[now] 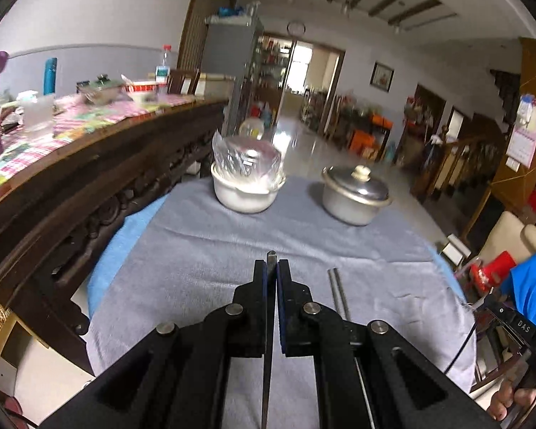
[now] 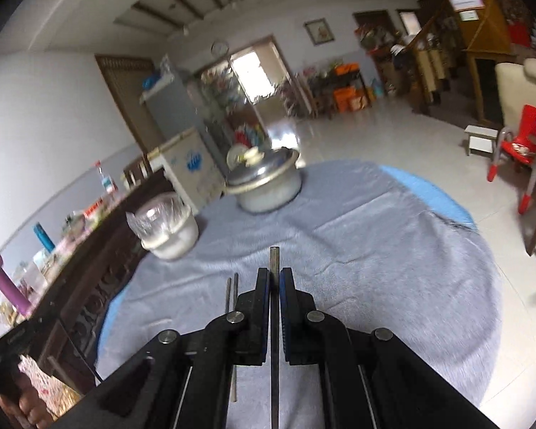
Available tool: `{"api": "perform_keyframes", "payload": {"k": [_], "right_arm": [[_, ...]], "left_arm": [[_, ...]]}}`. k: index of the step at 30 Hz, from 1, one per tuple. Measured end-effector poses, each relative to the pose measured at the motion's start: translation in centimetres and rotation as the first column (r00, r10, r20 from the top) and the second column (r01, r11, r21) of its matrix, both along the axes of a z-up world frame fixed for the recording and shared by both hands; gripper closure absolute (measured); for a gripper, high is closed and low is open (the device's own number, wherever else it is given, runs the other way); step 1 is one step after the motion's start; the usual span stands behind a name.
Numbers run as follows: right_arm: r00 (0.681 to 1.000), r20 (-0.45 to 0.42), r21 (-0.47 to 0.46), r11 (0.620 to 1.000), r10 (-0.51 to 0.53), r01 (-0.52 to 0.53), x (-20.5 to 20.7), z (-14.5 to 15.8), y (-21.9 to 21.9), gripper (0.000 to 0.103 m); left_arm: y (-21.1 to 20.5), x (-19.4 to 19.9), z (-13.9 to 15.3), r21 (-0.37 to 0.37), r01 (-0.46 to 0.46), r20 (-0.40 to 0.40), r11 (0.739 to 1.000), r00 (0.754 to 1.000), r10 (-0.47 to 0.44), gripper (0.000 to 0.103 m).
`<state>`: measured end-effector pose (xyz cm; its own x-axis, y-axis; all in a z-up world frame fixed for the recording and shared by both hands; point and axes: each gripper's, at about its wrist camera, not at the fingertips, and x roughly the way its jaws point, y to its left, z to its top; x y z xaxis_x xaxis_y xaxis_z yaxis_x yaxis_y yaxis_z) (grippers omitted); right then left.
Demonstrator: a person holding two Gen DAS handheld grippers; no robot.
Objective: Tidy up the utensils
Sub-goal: 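Lift the held chopsticks and carry them over the dark metal cup with both grippers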
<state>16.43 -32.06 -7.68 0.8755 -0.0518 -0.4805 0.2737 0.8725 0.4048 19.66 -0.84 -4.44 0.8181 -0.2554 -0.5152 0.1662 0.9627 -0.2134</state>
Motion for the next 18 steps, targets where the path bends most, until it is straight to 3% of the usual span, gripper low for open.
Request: {"api": "perform_keyframes", "payload": {"k": [8,18], "right_arm": [[0.99,0.11,-0.001,0.996,-0.087,0.087,-5.7,2.2,0.7,0.097],[0.978,0.177,-0.041,0.991,-0.115,0.124,-9.4,4.8,1.5,0.097]], "left_arm": [[-0.4,-4.8,1.3,-0.016,0.022,0.073,1.0,0.997,-0.02,0.098],[-0.3,-8.5,3.5,-0.022,0.03,0.129,0.999,0.991,-0.027,0.098]]}}
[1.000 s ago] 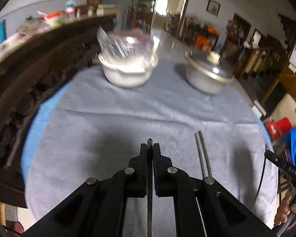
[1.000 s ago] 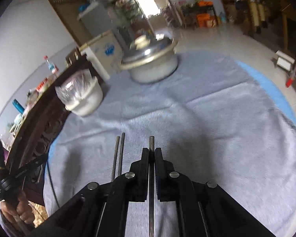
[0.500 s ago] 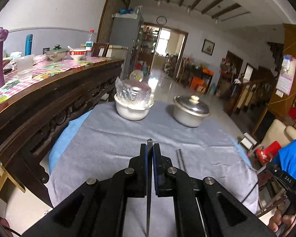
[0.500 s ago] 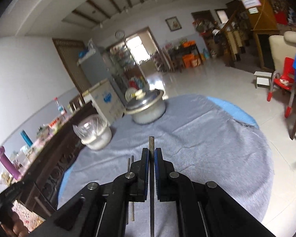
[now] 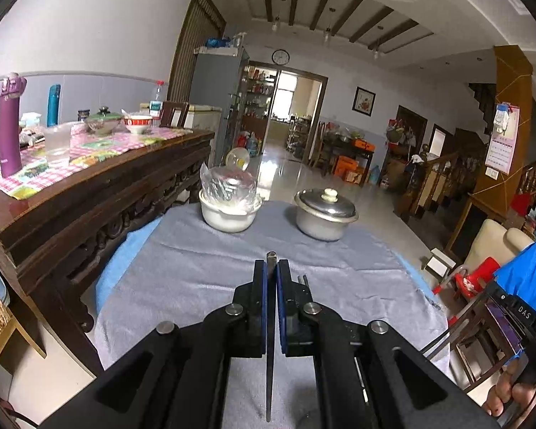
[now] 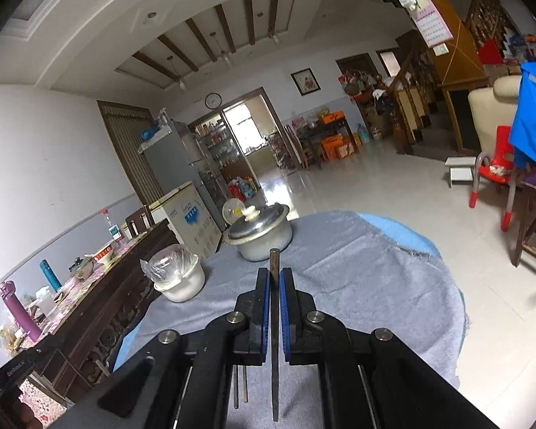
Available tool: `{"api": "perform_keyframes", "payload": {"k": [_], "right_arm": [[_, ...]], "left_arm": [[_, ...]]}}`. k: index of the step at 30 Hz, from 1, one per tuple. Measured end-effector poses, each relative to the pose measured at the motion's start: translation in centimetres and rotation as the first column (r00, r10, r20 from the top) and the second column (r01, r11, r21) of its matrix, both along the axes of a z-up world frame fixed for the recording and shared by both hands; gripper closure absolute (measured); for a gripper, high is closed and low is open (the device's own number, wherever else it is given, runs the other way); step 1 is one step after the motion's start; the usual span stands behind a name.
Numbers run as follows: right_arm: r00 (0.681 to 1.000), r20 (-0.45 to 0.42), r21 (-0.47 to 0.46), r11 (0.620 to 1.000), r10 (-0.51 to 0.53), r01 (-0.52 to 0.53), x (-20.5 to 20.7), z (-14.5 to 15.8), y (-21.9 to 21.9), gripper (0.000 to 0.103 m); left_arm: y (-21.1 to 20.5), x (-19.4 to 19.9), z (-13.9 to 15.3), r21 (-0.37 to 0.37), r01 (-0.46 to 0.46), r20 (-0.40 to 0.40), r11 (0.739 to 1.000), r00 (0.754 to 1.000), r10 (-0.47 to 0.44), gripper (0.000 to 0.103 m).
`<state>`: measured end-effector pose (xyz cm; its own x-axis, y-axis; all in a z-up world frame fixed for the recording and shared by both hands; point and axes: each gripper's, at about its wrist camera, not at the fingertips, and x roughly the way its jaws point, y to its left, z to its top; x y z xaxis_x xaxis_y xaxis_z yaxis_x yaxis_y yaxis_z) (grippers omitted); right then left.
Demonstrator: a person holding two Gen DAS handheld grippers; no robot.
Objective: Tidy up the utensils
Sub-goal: 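Lift the held chopsticks and carry them over the dark metal cup with both grippers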
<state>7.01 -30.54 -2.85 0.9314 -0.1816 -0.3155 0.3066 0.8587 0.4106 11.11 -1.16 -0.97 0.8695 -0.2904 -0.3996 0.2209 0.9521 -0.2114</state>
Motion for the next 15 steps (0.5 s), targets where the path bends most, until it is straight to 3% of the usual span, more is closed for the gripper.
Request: {"api": "perform_keyframes", "payload": {"k": [15], "right_arm": [[0.996,0.087,-0.079,0.997,0.022,-0.015,-5.2,4.8,2.4,0.097]], "left_arm": [[1.0,-5.1,4.7,-0.025,0.006,0.116,1.0,0.993,-0.003,0.098]]}}
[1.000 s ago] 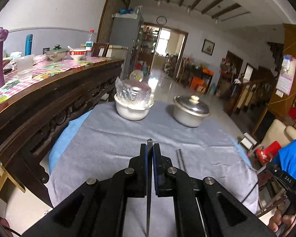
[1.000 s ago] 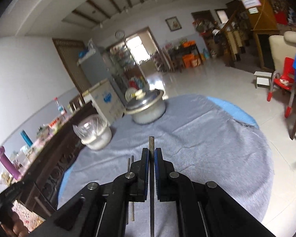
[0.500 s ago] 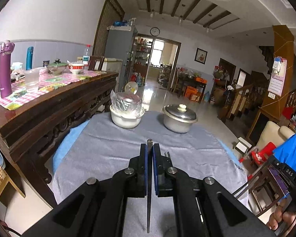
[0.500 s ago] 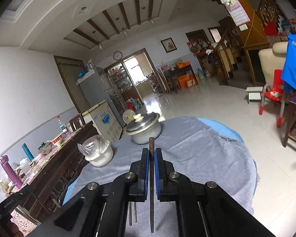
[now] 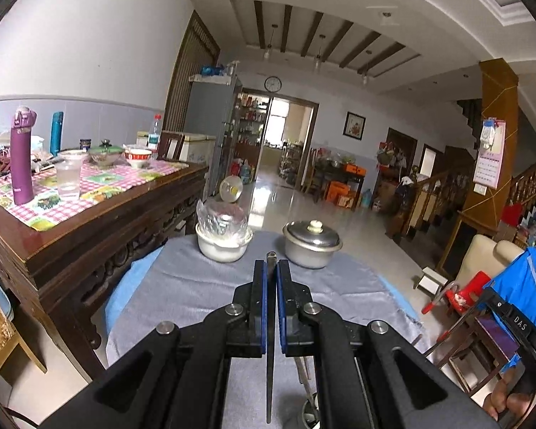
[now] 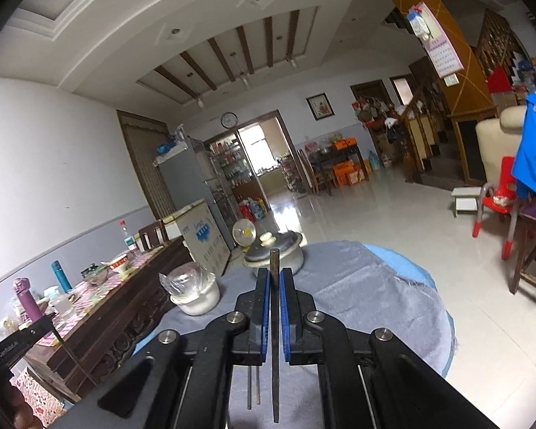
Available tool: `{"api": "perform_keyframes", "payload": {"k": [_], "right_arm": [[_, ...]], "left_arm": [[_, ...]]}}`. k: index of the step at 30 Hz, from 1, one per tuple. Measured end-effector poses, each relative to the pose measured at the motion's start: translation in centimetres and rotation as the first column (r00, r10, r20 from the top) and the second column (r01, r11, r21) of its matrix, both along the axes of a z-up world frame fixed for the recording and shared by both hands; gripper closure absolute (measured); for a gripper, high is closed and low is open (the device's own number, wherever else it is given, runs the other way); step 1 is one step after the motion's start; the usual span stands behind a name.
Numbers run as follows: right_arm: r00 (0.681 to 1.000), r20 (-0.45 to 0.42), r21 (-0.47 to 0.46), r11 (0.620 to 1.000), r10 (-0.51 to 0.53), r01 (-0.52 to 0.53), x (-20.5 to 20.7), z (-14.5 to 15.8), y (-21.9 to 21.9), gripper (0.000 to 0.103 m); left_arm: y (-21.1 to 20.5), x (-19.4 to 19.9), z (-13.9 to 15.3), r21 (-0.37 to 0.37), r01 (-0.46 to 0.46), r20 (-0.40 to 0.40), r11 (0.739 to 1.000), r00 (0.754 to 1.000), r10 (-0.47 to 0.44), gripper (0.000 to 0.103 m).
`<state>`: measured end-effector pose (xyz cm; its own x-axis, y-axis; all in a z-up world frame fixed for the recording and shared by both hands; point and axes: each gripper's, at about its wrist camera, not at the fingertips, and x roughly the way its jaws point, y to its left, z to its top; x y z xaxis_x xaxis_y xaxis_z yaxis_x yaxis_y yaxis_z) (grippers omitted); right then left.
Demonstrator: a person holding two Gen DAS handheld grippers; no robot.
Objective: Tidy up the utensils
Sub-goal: 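Lift the held chopsticks and carry them over the dark metal cup with both grippers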
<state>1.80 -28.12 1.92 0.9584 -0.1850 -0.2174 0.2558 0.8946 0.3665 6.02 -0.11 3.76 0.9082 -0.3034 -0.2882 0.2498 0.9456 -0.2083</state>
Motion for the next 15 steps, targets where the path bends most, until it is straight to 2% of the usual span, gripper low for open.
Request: {"api": "perform_keyframes", "payload": {"k": [10,15], "right_arm": [[0.999,0.021,-0.05,0.998,0.037,-0.036,-1.7,2.2,2.1,0.097],[0.997,0.029,-0.073,0.995,0.069,-0.067,-2.1,2.6,3.5,0.097]], "left_arm": [[0.6,-2.6,3.3,-0.028,0.032,0.074,0.999,0.997,-0.03,0.098],[0.1,-3.3,4.0,-0.042,0.05,0.089,0.998,0.995,-0.046,0.098]]}}
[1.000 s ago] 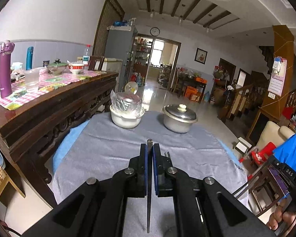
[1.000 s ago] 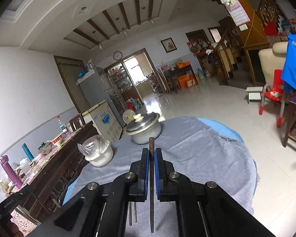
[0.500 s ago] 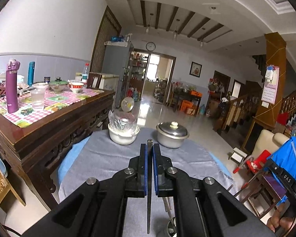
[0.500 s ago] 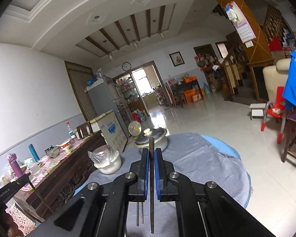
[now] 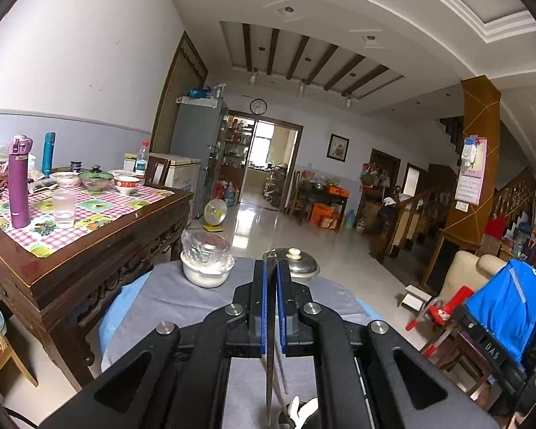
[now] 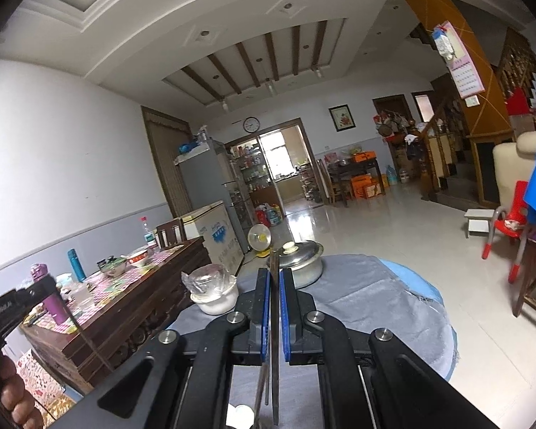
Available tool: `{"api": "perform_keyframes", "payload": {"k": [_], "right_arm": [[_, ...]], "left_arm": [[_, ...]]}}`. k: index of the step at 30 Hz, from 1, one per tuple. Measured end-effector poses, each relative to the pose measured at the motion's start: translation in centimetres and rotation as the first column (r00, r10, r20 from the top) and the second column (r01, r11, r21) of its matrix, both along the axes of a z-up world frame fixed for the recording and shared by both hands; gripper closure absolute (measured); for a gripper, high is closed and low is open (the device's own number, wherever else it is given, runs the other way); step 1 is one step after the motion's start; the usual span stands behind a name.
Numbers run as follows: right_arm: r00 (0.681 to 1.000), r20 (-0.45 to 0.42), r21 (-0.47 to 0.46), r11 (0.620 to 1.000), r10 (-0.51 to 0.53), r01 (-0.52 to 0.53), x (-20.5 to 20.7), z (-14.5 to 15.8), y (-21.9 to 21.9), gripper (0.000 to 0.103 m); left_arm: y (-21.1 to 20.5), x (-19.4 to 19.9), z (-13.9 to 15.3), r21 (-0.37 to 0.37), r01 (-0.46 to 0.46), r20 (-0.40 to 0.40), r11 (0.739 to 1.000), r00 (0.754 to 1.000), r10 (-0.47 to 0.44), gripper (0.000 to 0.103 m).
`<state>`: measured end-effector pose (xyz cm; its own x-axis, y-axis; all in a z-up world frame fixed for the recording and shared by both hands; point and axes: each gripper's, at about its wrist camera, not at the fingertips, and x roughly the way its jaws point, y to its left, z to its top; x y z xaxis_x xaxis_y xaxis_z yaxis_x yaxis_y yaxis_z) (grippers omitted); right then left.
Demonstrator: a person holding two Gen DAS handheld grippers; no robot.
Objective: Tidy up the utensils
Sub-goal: 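Lift the held chopsticks and carry them over the dark metal cup with both grippers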
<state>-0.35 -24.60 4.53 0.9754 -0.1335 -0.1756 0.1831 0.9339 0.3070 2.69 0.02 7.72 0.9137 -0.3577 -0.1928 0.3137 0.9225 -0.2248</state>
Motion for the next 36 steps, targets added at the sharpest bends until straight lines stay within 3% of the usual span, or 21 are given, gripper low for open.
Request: {"api": "perform_keyframes", "payload": {"k": [17,36], "right_arm": [[0.996,-0.021,-0.02,0.996,0.087,-0.087,1.4,-1.4,3.8,0.097],[0.992,-0.056,-0.004,0.993,0.115,-0.115,3.1,-2.6,4.1,0.097]], "left_arm": [[-2.7,0.2,-1.7,0.035,0.026,-0.024,0.999,0.999,-0.025,0.098],[-3.1,0.7,-3.2,0.032,0.026,-0.051,0.999,0.998,-0.024,0.098]]}}
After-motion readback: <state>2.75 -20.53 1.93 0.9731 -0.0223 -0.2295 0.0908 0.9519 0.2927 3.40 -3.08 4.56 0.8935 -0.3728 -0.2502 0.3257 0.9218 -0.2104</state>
